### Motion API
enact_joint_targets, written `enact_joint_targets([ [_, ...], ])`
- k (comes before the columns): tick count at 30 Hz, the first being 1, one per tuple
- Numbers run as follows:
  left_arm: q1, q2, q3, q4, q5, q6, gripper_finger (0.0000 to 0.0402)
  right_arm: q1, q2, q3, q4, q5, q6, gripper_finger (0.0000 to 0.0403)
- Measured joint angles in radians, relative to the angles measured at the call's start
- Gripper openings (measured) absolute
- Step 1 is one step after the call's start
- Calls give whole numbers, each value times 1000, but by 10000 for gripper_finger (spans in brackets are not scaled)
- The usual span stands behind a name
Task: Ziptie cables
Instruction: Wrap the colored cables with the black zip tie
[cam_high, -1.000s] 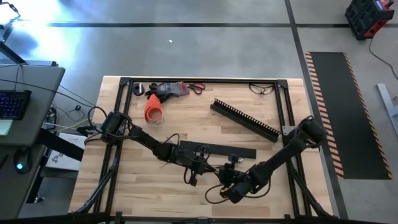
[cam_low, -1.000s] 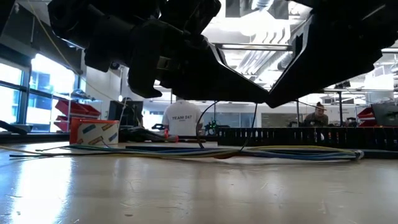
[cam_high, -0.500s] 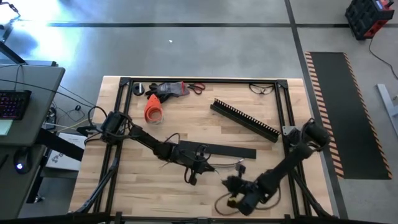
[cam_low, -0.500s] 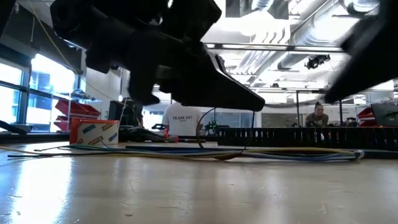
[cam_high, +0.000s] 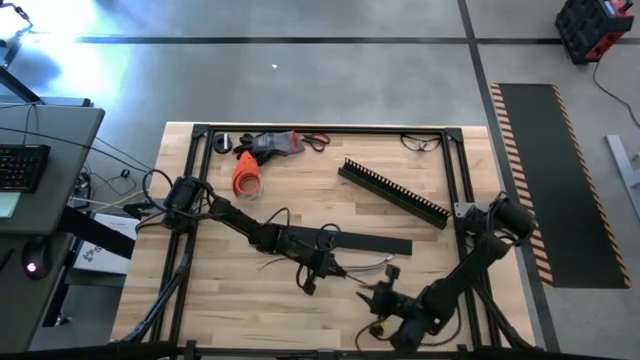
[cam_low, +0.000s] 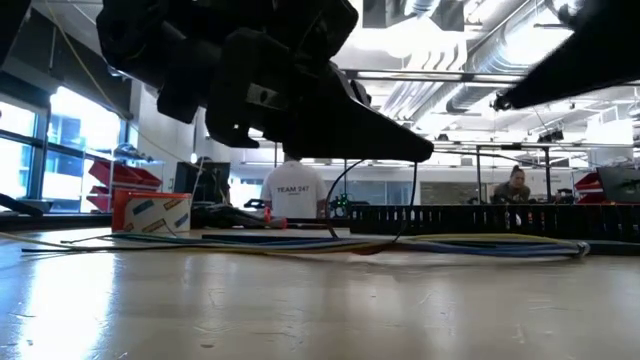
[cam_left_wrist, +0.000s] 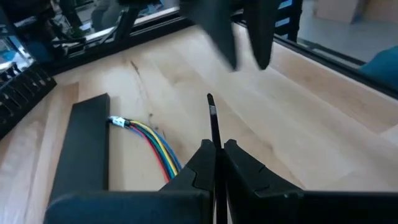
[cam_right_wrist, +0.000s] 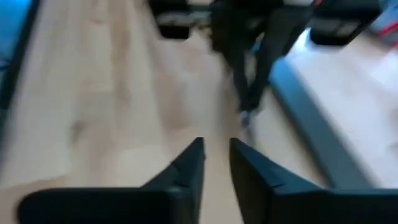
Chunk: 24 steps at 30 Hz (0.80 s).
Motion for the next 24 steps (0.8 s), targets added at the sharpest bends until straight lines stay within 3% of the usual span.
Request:
enact_joint_targets([
  [5, 2, 0, 0, -1, 15, -13, 0, -62, 28, 0, 4, 40, -85, 138],
  [10, 1, 0, 0, 0, 18, -13, 0, -108, 86, 0, 74, -32, -174, 155],
  [17, 1, 0, 0, -3, 18, -13, 0, -110, 106, 0, 94, 48, -140, 105],
  [24, 0, 0, 0, -5, 22, -13, 0, -99, 106, 0, 110, 55, -148, 21],
])
